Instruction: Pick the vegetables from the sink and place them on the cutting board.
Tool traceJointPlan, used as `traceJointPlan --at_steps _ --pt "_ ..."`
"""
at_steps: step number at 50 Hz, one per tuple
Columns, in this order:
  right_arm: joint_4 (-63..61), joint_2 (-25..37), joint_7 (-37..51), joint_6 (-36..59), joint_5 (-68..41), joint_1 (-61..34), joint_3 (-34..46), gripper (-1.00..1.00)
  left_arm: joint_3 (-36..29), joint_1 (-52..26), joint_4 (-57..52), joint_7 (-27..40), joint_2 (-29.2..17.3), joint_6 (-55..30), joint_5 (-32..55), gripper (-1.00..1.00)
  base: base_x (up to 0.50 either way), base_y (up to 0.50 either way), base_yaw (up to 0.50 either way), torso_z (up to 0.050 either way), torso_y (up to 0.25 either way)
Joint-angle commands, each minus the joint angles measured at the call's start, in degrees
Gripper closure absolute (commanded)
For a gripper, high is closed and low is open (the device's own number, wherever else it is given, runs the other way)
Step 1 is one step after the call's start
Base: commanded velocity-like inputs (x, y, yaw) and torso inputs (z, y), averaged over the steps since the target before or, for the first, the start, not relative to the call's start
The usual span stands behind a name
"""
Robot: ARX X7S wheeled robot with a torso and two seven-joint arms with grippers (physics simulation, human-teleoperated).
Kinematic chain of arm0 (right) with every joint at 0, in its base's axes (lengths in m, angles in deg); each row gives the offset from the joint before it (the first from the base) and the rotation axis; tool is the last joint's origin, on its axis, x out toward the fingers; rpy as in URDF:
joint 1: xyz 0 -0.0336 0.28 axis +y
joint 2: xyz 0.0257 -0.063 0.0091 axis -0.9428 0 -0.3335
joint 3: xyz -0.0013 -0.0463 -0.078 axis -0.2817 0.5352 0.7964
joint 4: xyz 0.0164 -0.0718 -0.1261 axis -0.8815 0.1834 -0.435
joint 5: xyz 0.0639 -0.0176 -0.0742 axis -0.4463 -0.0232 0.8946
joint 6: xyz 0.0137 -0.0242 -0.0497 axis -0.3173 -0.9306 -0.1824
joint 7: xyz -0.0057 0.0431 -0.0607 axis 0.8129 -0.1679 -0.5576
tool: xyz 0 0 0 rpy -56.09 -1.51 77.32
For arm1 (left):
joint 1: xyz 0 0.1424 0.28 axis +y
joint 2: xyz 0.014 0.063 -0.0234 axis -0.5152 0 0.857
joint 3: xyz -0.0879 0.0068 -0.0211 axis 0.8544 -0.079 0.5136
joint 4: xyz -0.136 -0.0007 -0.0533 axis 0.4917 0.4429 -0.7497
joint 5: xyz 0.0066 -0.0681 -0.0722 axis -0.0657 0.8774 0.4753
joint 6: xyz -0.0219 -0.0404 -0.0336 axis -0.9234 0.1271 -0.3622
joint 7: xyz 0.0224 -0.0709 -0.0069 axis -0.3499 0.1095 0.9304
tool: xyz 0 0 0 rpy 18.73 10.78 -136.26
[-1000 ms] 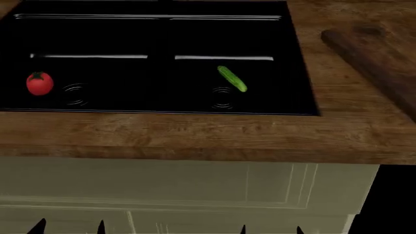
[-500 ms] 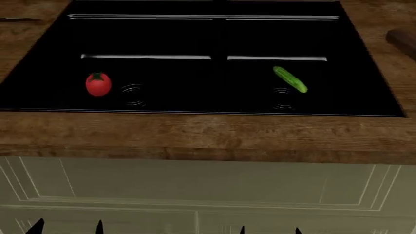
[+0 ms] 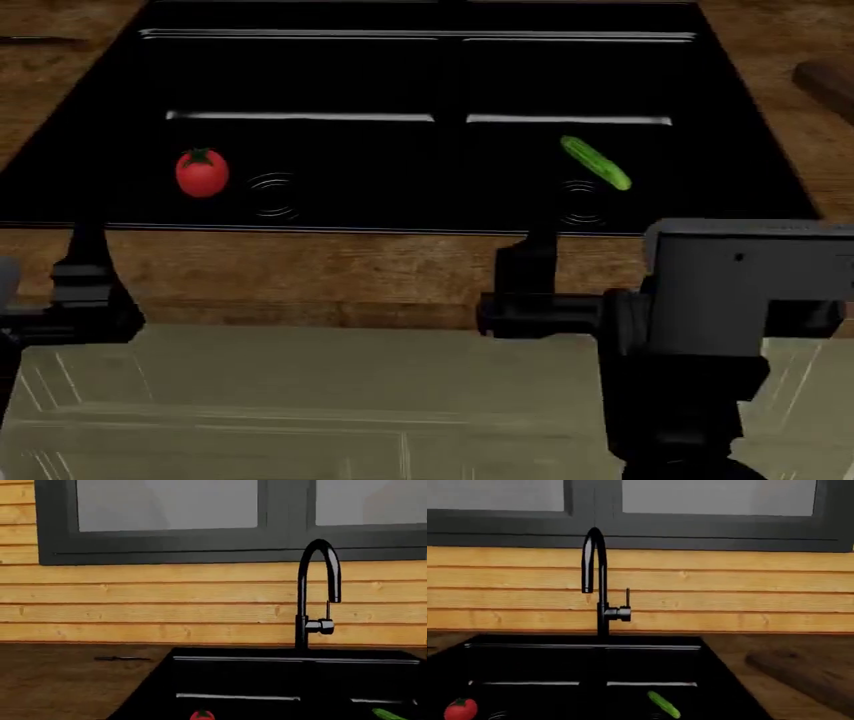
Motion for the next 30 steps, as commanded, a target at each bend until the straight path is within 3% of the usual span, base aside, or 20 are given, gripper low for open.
traceJointPlan --at_steps 1,5,7,11,25,26,30 --pt "-12.1 3.0 3.4 38.0 -8.5 -36.2 -2.6 -1.00 3.4 -23.2 -13.6 2.2 -3.9 -25.4 4.6 -1.00 0.00 0.00 0.00 0.000 0.000" --pt "-1.6 10.0 26.0 38.0 -38.9 -47.2 -3.6 -1.00 4.6 -32.8 -16.5 2.4 -4.7 -35.8 6.9 -1.00 0.00 0.00 0.00 0.000 0.000" --pt "2.1 11.4 33.8 37.9 -49.0 -51.2 -5.4 -1.00 4.6 -37.1 -17.4 2.6 -5.4 -40.2 7.5 -1.00 0.00 0.00 0.00 0.000 0.000" --pt "10.3 15.8 47.3 37.8 -63.6 -61.9 0.7 -1.00 4.3 -43.2 -17.8 2.5 -6.0 -45.7 8.6 -1.00 0.00 0.00 0.00 0.000 0.000" --pt "10.8 19.7 50.9 34.1 -70.0 -61.1 3.0 -1.00 4.5 -39.7 -17.4 3.0 -6.3 -43.0 8.3 -1.00 0.00 0.00 0.00 0.000 0.000" --pt "7.4 19.7 49.0 30.0 -69.4 -58.8 -0.6 -1.00 6.6 -37.1 -17.5 3.5 -5.5 -41.9 7.8 -1.00 0.00 0.00 0.00 0.000 0.000" --pt "8.2 22.1 54.9 31.7 -76.4 -58.6 -1.1 -1.00 6.2 -42.4 -21.1 3.9 -5.4 -51.0 9.6 -1.00 0.50 0.00 0.00 0.000 0.000"
